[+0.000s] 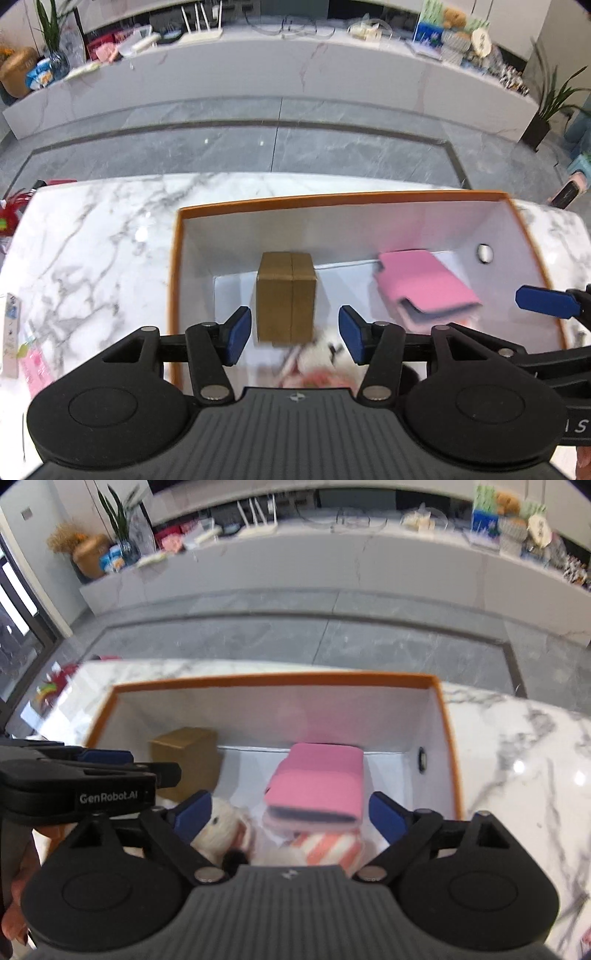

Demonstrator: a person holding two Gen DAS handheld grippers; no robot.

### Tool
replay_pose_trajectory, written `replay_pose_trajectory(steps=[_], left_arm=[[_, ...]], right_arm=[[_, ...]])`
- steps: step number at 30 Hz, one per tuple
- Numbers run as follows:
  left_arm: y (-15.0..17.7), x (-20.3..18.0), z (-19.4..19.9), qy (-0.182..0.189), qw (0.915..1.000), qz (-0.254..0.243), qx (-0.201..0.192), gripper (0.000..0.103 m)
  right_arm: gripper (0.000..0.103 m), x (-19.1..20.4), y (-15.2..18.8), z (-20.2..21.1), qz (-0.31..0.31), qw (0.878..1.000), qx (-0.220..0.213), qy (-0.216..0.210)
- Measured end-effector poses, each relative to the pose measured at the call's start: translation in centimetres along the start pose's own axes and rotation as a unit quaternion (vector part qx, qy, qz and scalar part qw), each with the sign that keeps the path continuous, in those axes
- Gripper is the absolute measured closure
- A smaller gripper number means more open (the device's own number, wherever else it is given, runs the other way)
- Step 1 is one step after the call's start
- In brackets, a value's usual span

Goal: Organize objects
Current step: 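Move the left tool to the brown-white dog plush and grasp it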

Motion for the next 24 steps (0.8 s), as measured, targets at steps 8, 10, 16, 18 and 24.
replay_pose_trajectory(steps=[8,10,16,18,24], left_arm=[[8.6,-1.3,9.7,0.031,0.9966,0.024,-0.072,0.029],[11.8,-1.5,11.0,0.032,0.9960,0.026,-0.080,0.029],[18.9,-1.3,12.2,0.040,0.9908,0.046,-0.121,0.029],[20.7,-1.4,11.8,0.039,0.9900,0.050,-0.126,0.029],[22.5,-2.1,11.6,0.031,0.9935,0.004,-0.110,0.029]], right_arm=[[0.005,1.6,8.9,10.8,-0.041,0.996,-0.071,-0.017],[0.005,2.2,11.6,11.9,-0.039,0.996,-0.075,-0.016],[0.004,2.6,19.7,12.7,-0.023,0.996,-0.082,0.004],[0.004,2.7,21.5,12.1,-0.007,0.997,-0.076,0.021],[0.001,3.7,23.7,12.5,0.046,0.995,-0.083,0.040]])
Point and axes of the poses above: each gripper's, at about its wrist camera, not at the fingertips, and z roughly against the way its jaws point, x to its left, y to its underside, the point moved 4 cm from there along -z, roughly the way its jaws point, and after that the axes turned 1 degree about -z, right-handed, at the moved point
